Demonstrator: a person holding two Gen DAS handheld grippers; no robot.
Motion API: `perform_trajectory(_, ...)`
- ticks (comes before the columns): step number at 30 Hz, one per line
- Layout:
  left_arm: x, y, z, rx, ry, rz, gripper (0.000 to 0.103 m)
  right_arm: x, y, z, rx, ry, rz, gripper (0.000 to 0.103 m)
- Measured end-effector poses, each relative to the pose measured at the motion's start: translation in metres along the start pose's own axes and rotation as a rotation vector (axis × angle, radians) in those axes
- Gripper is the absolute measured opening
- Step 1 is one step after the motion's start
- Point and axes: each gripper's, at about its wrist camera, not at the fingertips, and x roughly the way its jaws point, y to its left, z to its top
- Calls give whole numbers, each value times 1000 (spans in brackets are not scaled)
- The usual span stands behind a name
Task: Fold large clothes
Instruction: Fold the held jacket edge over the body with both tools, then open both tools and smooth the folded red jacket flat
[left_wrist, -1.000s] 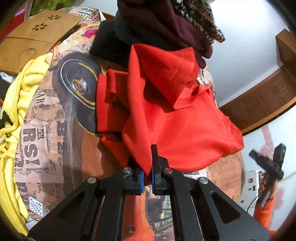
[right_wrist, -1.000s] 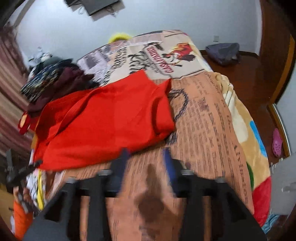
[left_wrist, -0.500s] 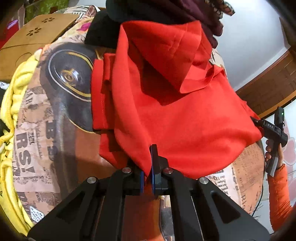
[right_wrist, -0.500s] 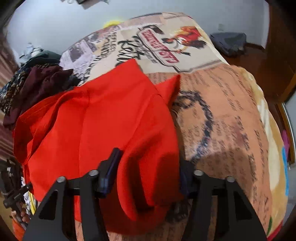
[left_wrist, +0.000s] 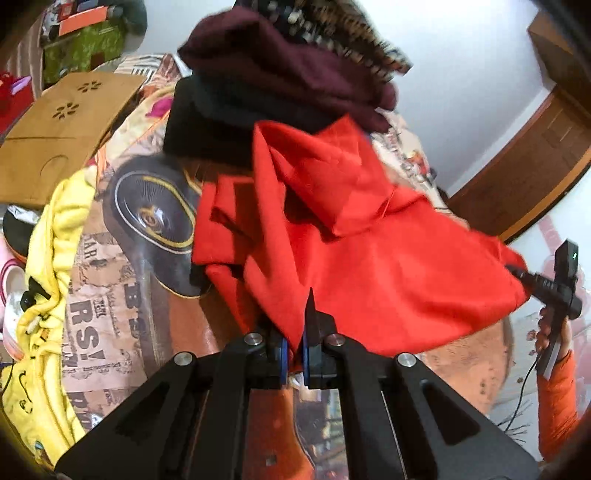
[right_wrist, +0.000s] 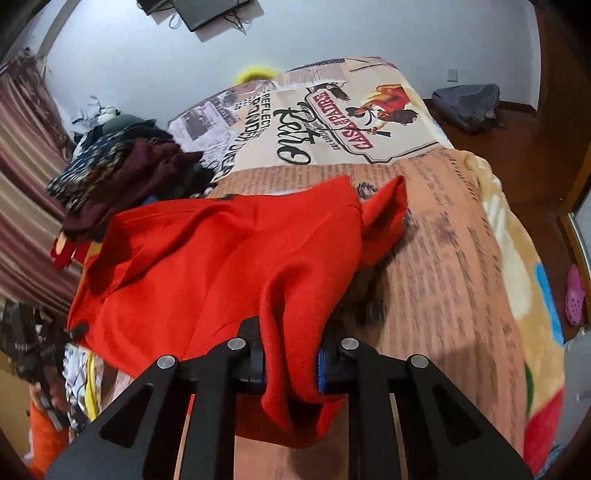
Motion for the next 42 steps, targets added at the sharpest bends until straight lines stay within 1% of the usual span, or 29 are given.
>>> perform_trajectory(3,-8,3,-5,3,10,-7,4,-18,0,-21,-13,6,-12,15)
perform_trajectory(6,-3,7,-13,18,55,11,4,-27,-4,-40,-10,10,-25,16)
perform_trajectory(8,8,11,-19,41,103,66,6,-30,-2,-47,-32,9,-50,19)
perform_trajectory(9,12,12,-21,49,121,95,8,-31,-1,-51,-47,8,-64,23)
perform_trajectory(10,18,13,-24,58,143,140,8,-32,0,-52,-49,2,-82,23)
perform_trajectory(11,22,14,-28,64,159,170,11,-34,-1,-52,-47,-7,-99,24)
perform_trajectory(12,23,12,-30,65,166,183,15,-37,-2,-51,-38,-14,-104,27)
perform_trajectory(13,23,13,-31,64,165,194,15,-41,-3,-50,-27,-19,-111,29)
perform_trajectory(15,20,15,-28,66,150,225,21,-48,-7,-47,4,-33,-133,31)
perform_trajectory(18,9,13,-18,87,101,292,21,-61,-7,-41,18,-79,-159,32)
perform_trajectory(20,-1,9,-9,99,67,308,21,-69,-1,-36,-9,-111,-194,32)
perform_trajectory(23,-9,0,2,135,43,286,21,-75,14,-28,-75,-159,-216,33)
perform_trajectory(24,-11,-8,4,154,37,274,21,-75,21,-24,-102,-168,-213,36)
perform_trajectory(25,-10,-15,7,173,37,256,22,-74,26,-21,-124,-172,-204,41)
perform_trajectory(27,1,-29,13,196,42,221,33,-69,35,-17,-152,-183,-185,46)
perform_trajectory(28,5,-35,13,204,44,206,33,-64,39,-17,-160,-185,-175,46)
perform_trajectory(29,13,-44,13,216,54,181,34,-60,41,-18,-163,-181,-166,46)
perform_trajectory(32,34,-69,10,241,88,122,34,-37,47,-21,-149,-125,-131,46)
perform_trajectory(36,55,-98,2,266,125,57,34,-15,57,-32,-154,-72,-123,46)
perform_trajectory(40,68,-133,-10,334,131,37,36,-4,80,-42,-210,-73,-121,46)
perform_trajectory(42,71,-147,-16,359,125,32,43,0,90,-45,-240,-75,-111,46)
